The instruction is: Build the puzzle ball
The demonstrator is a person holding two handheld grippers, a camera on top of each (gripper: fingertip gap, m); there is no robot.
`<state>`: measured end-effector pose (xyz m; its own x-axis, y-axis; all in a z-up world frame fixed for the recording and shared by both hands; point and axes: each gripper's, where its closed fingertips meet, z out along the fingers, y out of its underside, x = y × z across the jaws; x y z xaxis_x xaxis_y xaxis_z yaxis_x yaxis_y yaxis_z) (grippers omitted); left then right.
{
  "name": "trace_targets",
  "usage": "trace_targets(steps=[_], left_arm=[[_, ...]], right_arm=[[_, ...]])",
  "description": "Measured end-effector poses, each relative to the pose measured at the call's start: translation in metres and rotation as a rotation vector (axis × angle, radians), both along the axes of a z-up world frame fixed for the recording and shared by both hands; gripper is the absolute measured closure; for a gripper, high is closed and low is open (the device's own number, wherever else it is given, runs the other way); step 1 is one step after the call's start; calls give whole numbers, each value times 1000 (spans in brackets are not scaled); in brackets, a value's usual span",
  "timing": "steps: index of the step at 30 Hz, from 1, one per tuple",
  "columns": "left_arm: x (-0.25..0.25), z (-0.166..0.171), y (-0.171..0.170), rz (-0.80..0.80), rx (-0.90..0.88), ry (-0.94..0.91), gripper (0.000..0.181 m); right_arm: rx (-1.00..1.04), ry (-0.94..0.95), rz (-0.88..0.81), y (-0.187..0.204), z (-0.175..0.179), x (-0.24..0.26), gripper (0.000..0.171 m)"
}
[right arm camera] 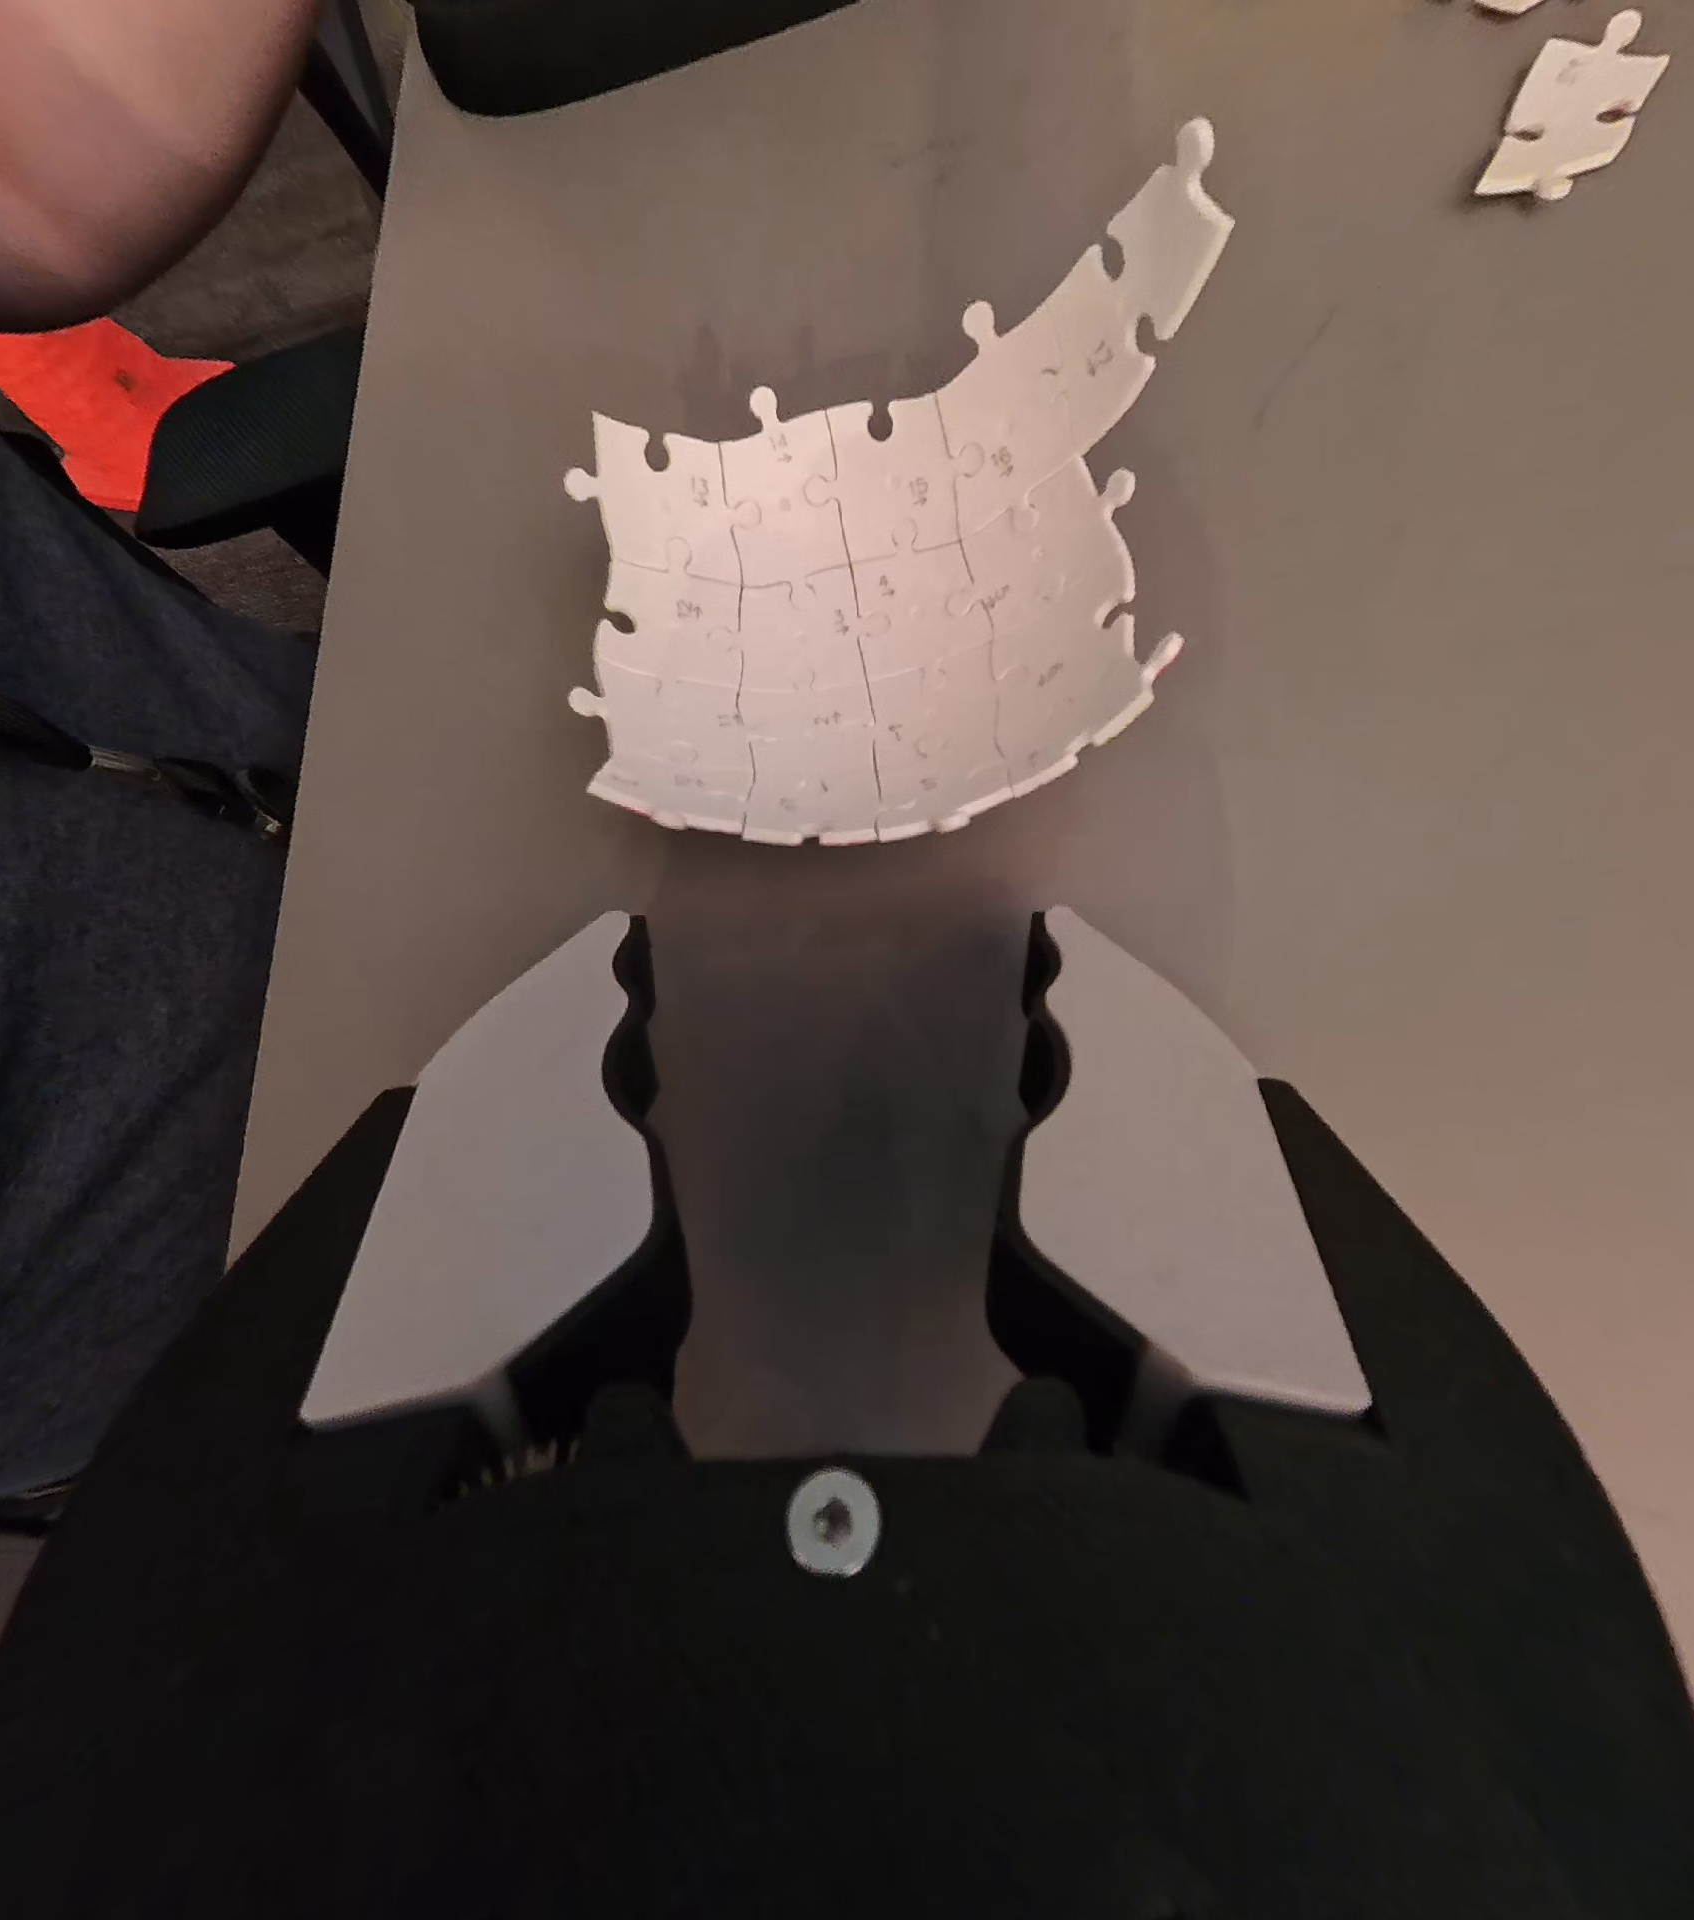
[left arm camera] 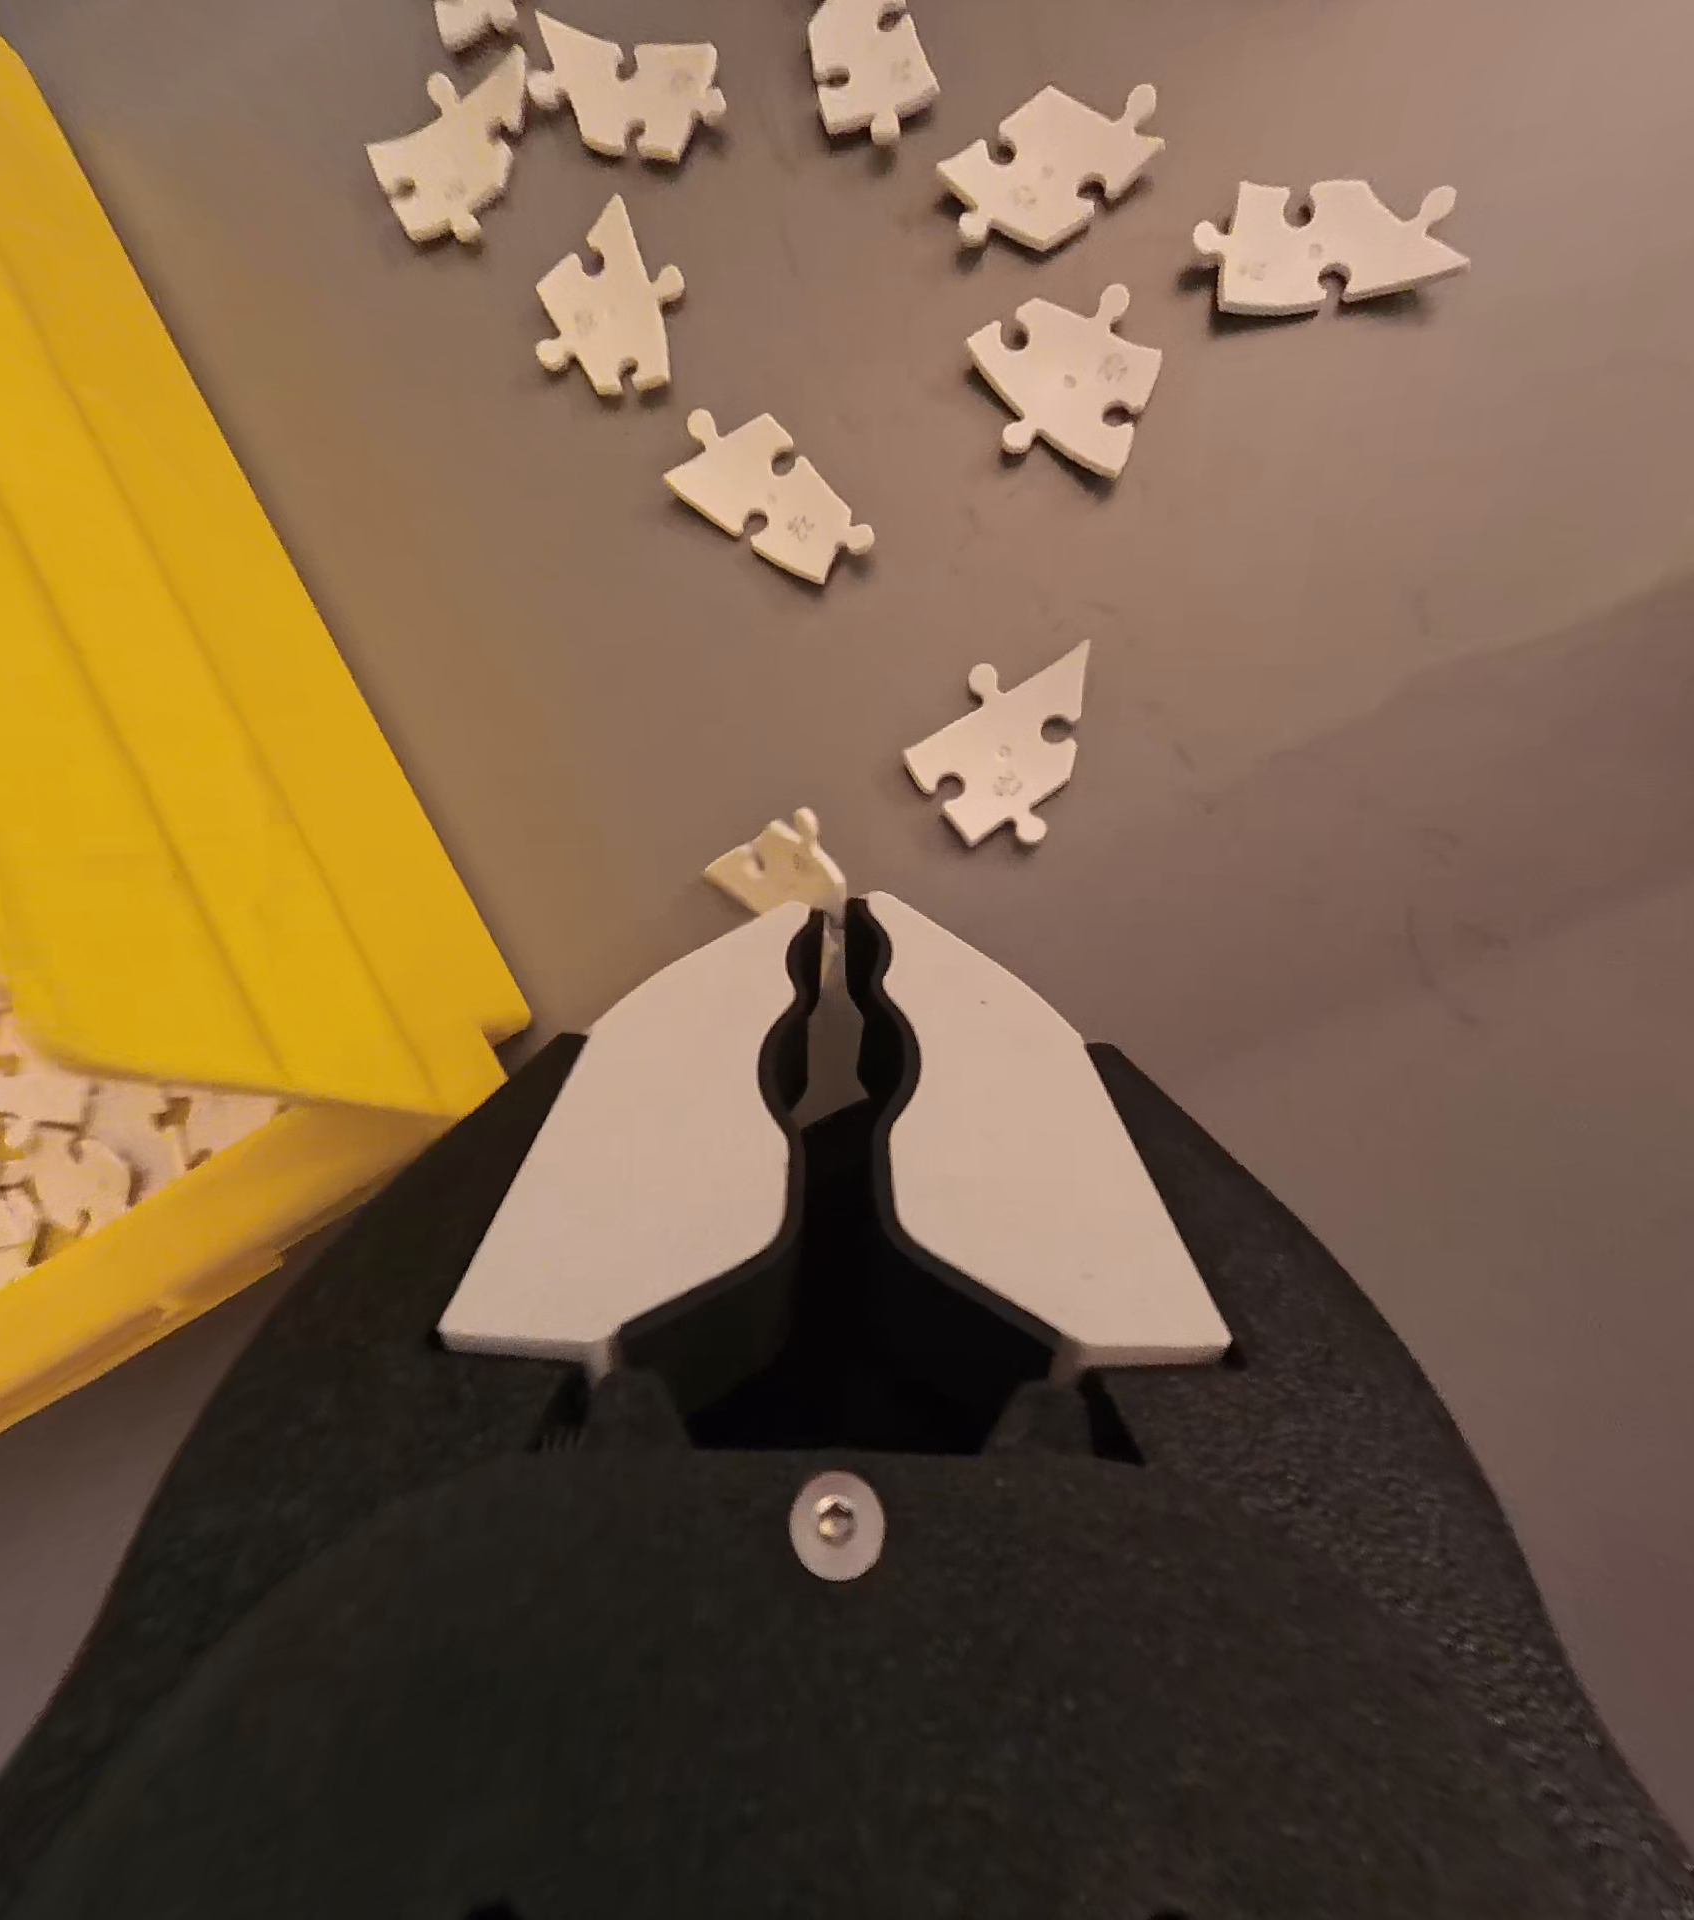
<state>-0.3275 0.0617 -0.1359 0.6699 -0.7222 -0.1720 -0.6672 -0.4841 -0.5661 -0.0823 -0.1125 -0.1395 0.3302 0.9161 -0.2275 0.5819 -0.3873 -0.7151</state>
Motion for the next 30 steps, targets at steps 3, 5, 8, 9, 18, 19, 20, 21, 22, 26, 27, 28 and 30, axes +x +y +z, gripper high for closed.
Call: trace_targets(steps=[3,5,8,9,18,19,20,21,22,26,27,28,30], left_arm=[[3,24,-3,-9,107,-6,179],[11,42,-11,-38,177,-17,179],[38,72,-30,-109,300,-53,179],[48,82,-36,-135,360,-53,179],[125,113,-77,-330,767,172,179],[128,112,-78,-338,774,186,179],[130,112,-79,-343,786,201,179],[132,112,-80,-347,798,211,179],[134,111,-82,-356,803,214,179],[139,110,-88,-380,815,232,179],[139,109,-89,-383,814,237,179],[140,108,-91,-385,809,235,179],[142,107,-95,-396,796,201,177]], right_arm=[[17,47,-19,5,10,-3,102],[-11,151,-70,13,29,-8,104],[-149,425,-165,30,80,-26,116],[-209,510,-183,35,96,-33,122],[-427,589,-298,85,132,-102,136],[-435,550,-310,88,126,-105,136],[-449,525,-319,90,121,-106,136],[-474,529,-323,92,119,-107,136],[-506,552,-325,93,120,-108,137],[-590,572,-313,96,116,-109,157],[-600,575,-308,96,115,-109,160],[-611,588,-298,95,116,-109,164],[-643,614,-274,91,116,-108,167]])
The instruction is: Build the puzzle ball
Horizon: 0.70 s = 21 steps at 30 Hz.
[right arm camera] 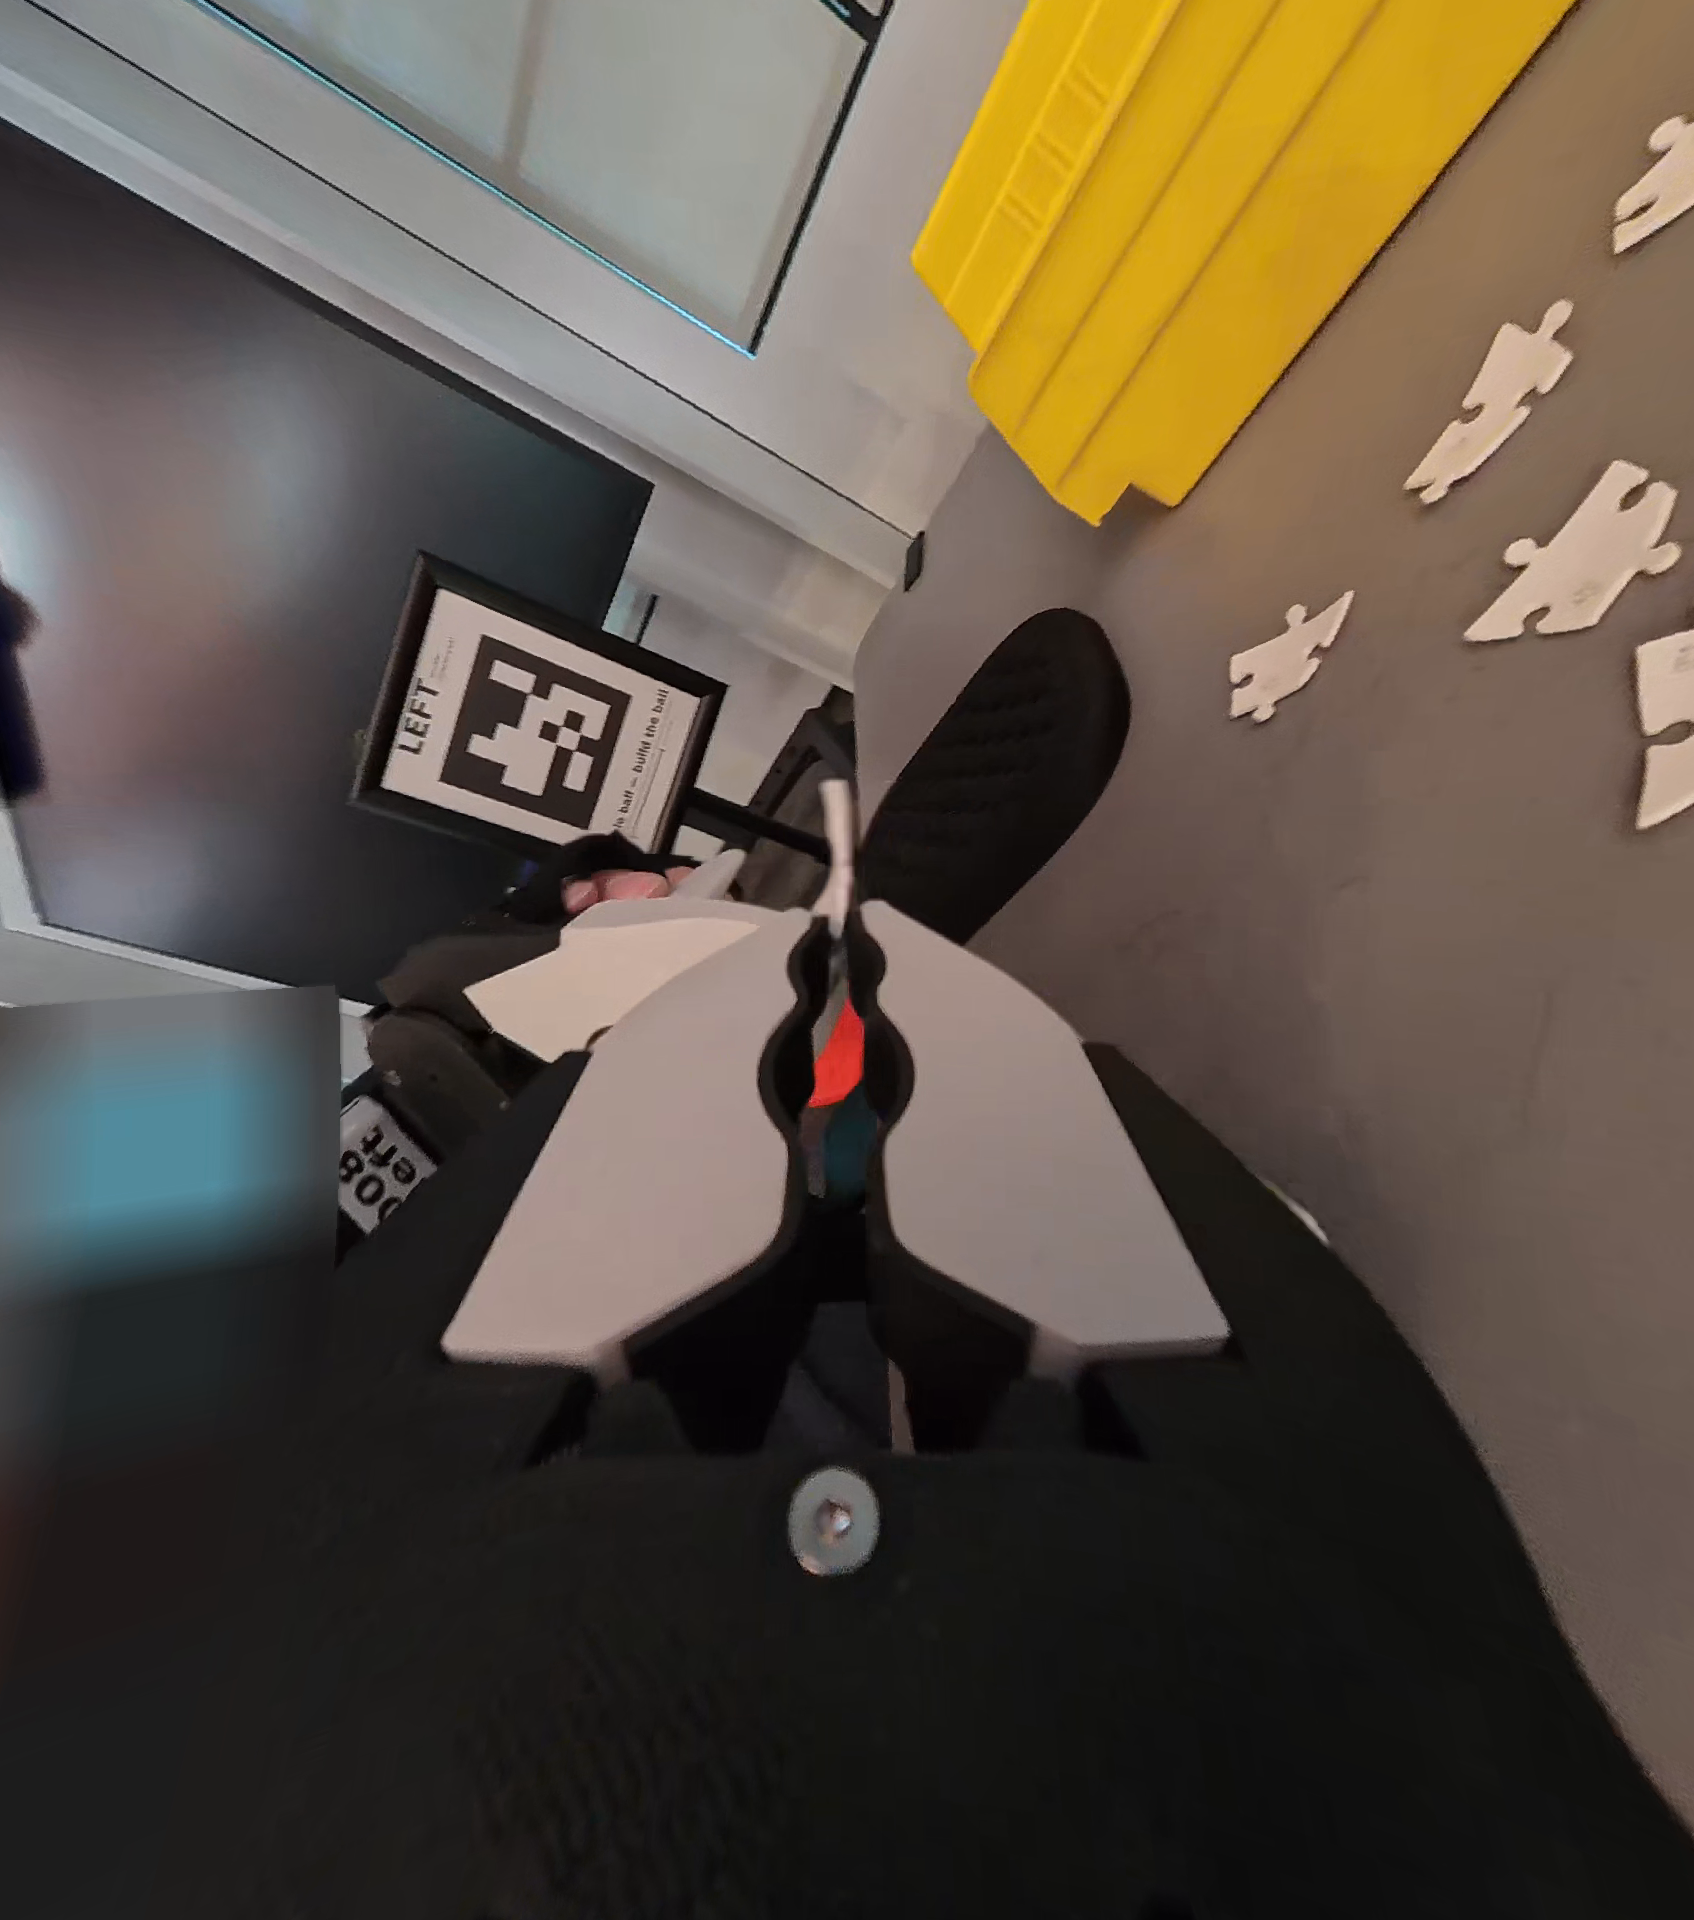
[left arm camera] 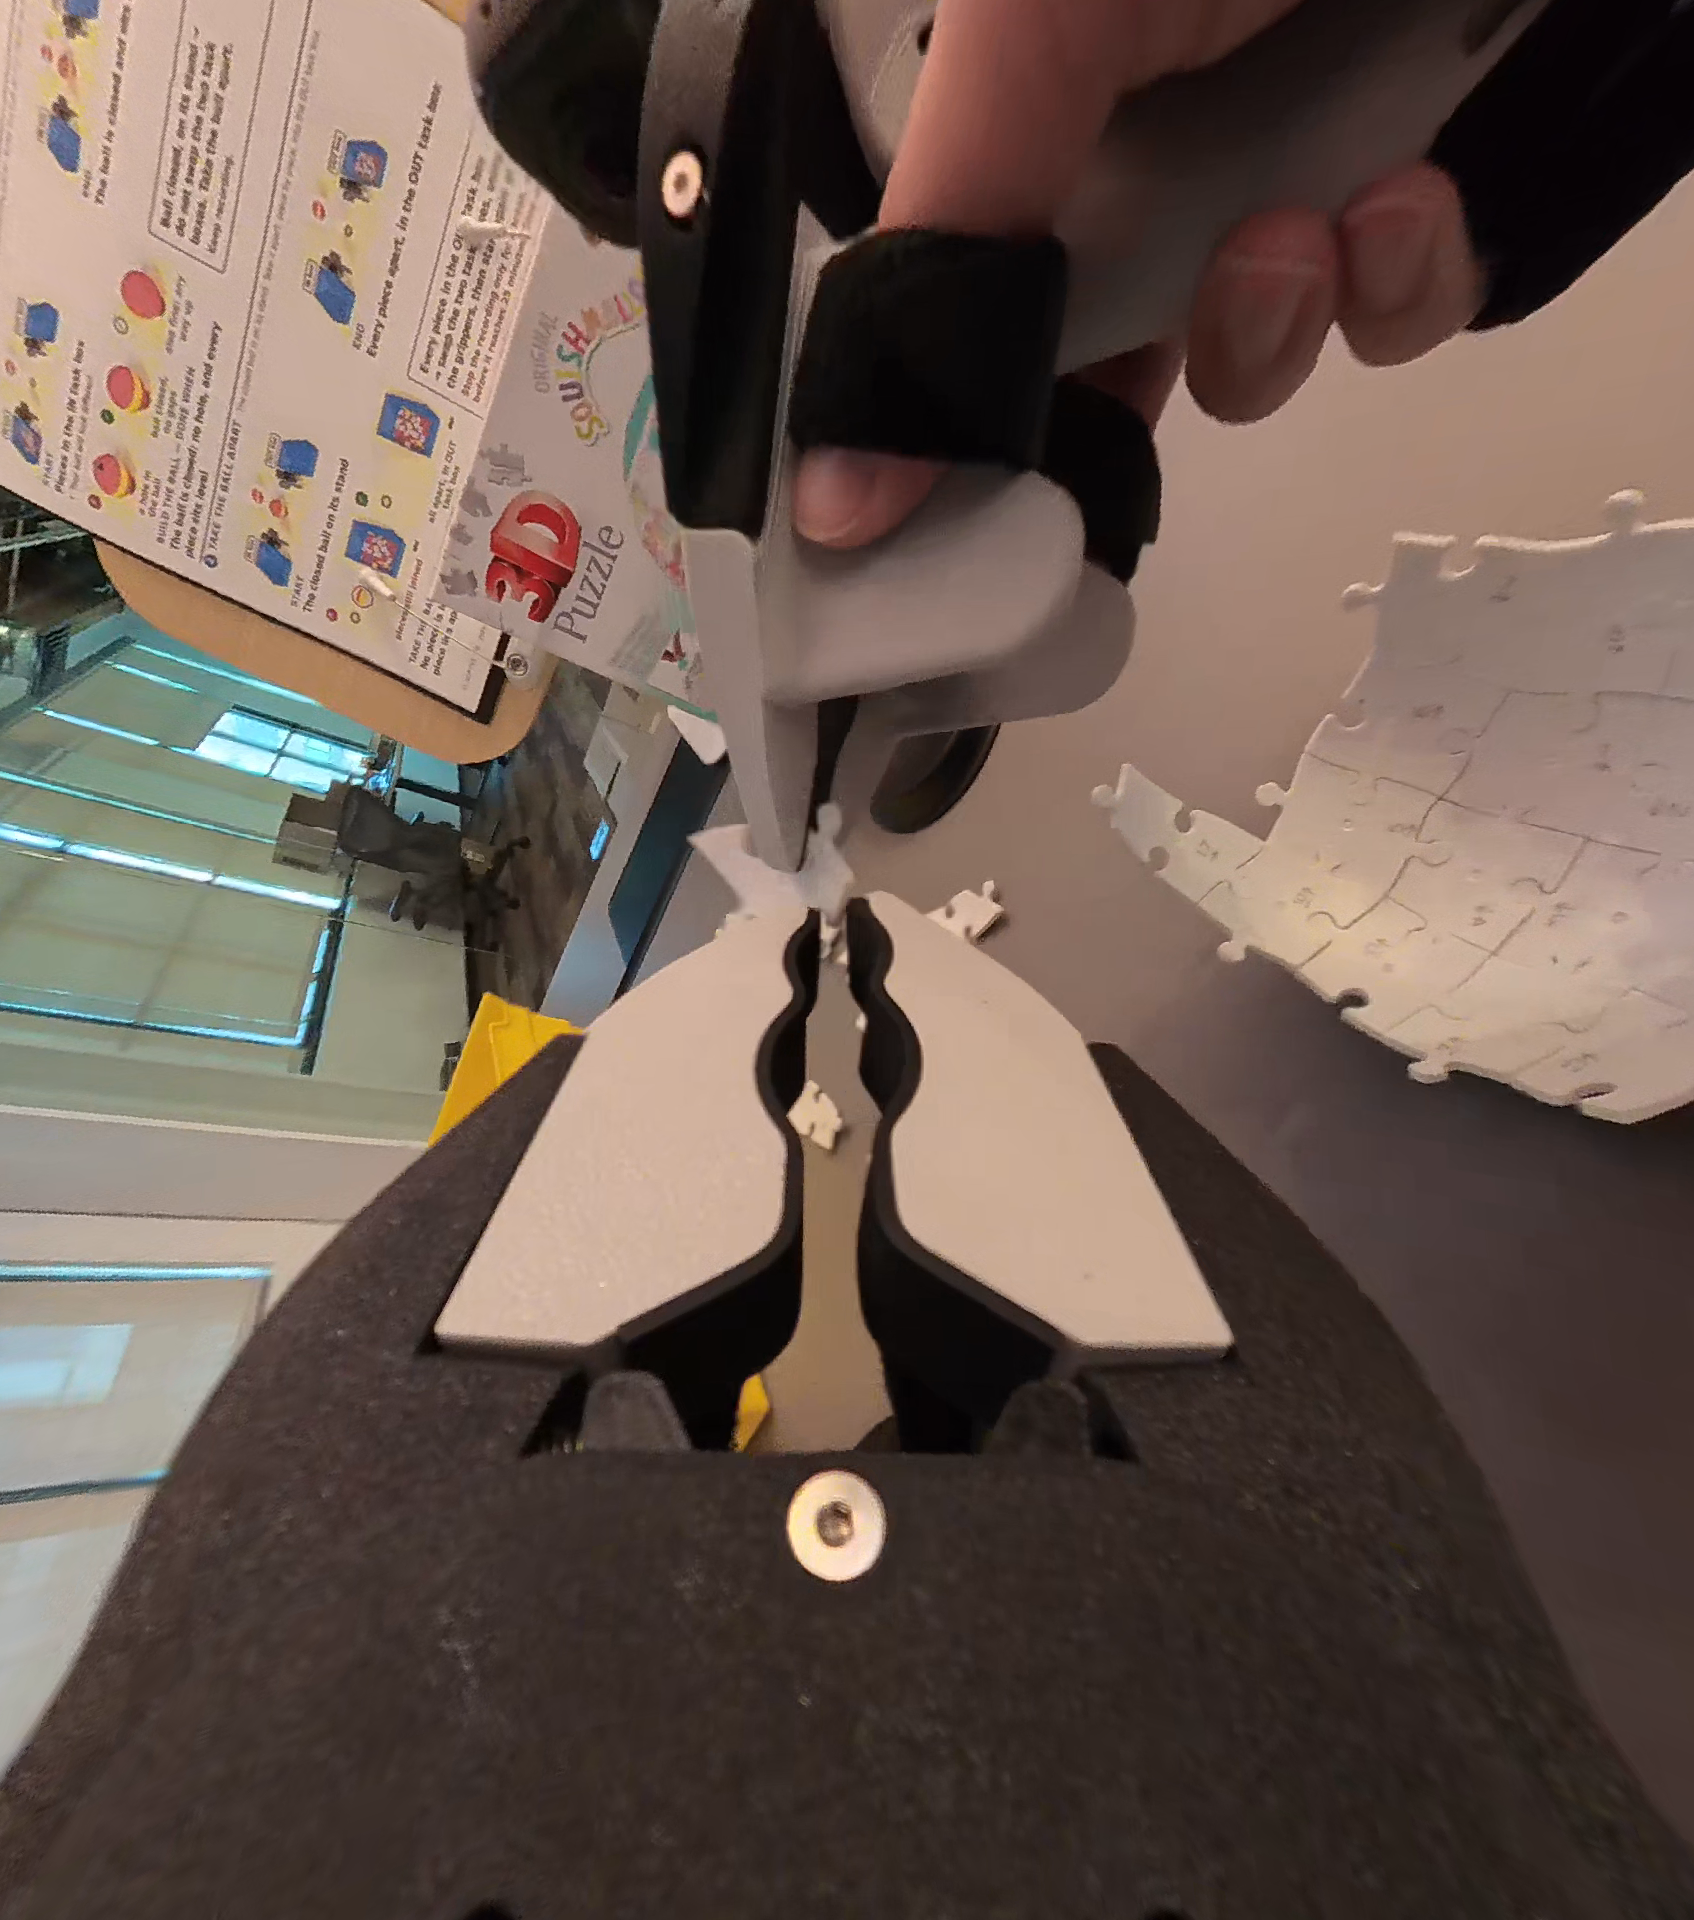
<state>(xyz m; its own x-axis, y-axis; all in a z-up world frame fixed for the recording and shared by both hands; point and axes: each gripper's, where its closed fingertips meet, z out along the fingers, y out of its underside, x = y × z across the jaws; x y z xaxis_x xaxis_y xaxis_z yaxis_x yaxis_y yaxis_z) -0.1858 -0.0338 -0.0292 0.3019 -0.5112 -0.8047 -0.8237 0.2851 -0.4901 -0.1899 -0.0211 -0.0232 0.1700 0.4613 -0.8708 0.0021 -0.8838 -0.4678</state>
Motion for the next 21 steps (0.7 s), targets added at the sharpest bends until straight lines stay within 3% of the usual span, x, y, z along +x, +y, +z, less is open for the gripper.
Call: trace_targets(steps=[4,6,10,15,17,21], left_arm=[[-7,2,-10,-24,-183,-178,172],[-10,1,-16,-44,-396,-347,160],[5,14,-34,-227,-863,-717,154],[25,12,-46,-363,-1061,-788,162],[31,13,-49,-392,-1093,-818,175],[38,12,-54,-433,-1158,-844,178]], right_arm=[[41,17,-31,2,-2,17,168],[103,63,-21,-2,6,25,168],[290,91,81,-24,14,26,168],[454,53,130,-44,17,20,168],[494,58,148,-51,19,20,168],[516,42,184,-57,18,28,167]])
